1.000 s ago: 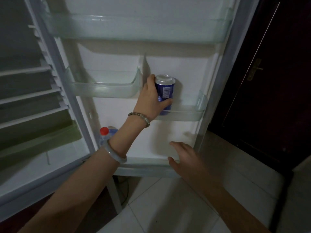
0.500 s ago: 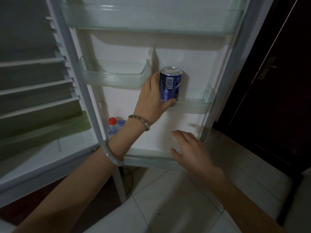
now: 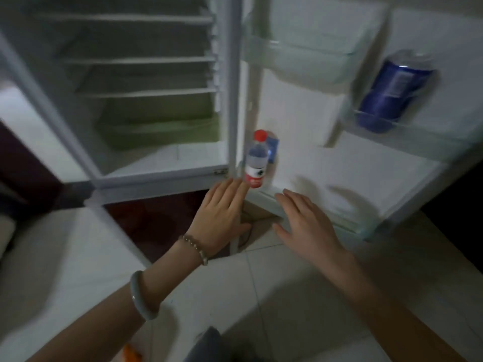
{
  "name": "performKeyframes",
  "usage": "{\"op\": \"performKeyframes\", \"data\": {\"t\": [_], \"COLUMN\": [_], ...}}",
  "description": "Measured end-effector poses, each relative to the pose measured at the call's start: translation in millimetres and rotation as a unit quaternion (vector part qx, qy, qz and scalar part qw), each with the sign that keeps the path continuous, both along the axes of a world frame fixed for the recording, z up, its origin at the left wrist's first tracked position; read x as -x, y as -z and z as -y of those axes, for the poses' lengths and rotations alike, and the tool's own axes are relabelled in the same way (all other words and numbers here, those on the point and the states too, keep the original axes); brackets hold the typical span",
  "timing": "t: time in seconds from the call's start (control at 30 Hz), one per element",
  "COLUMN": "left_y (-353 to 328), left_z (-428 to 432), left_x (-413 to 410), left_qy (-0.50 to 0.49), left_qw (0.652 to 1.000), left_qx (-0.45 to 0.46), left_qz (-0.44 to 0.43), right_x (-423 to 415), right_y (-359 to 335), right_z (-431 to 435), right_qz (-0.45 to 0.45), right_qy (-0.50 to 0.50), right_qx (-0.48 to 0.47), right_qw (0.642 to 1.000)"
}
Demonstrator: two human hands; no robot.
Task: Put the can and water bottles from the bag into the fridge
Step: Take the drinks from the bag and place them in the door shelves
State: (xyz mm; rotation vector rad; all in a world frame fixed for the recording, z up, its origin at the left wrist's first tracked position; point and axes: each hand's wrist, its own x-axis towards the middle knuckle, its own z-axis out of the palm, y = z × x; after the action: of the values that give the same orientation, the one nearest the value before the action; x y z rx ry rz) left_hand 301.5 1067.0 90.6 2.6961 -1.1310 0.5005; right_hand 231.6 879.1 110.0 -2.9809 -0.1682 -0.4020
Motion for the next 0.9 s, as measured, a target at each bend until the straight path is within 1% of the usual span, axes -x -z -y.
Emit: {"op": "performKeyframes", "data": {"t": [0.1,0.23,0.43,0.53,0.63,0.7,0.77,0.9], "left_y": [27.6,59.3,92.9,114.2,145.7,166.4,194.4,255.6], "left_z": [-54.9,-127.2,-241.3,-297.4,-350.4,-381.4,-407.9,-439.0], "left_x": [10.8,34.1,77.8,110.7,143.5,162.4,178.3,192.2], "left_qy": [-0.075,-0.157,-0.274,-0.333,-0.399,-0.436,-0.456,-0.502], "left_qw": [0.996,0.983,0.948,0.918,0.878,0.85,0.826,0.782], "left_qx": [-0.037,-0.069,-0.097,-0.116,-0.1,-0.097,-0.081,-0.052], "left_qz": [-0.023,-0.065,-0.13,-0.182,-0.246,-0.28,-0.32,-0.365], "right_x": [-18.2,-30.7,-33.1,-26.8,-20.5,-18.0,-17.5,-24.2], "right_y": [16.4,39.7,71.1,94.1,131.8,162.5,192.5,250.3], "right_z": [-46.9,-125.8,-247.8,-303.8,-349.9,-374.6,-394.4,-424.6], "right_qz": [-0.027,-0.064,-0.103,-0.121,-0.148,-0.187,-0.227,-0.264], "right_qy": [-0.076,-0.176,-0.292,-0.34,-0.383,-0.404,-0.416,-0.448], "right_qx": [0.007,0.008,0.006,0.007,0.012,0.021,0.04,0.06], "right_qw": [0.997,0.982,0.951,0.933,0.912,0.895,0.88,0.852]}}
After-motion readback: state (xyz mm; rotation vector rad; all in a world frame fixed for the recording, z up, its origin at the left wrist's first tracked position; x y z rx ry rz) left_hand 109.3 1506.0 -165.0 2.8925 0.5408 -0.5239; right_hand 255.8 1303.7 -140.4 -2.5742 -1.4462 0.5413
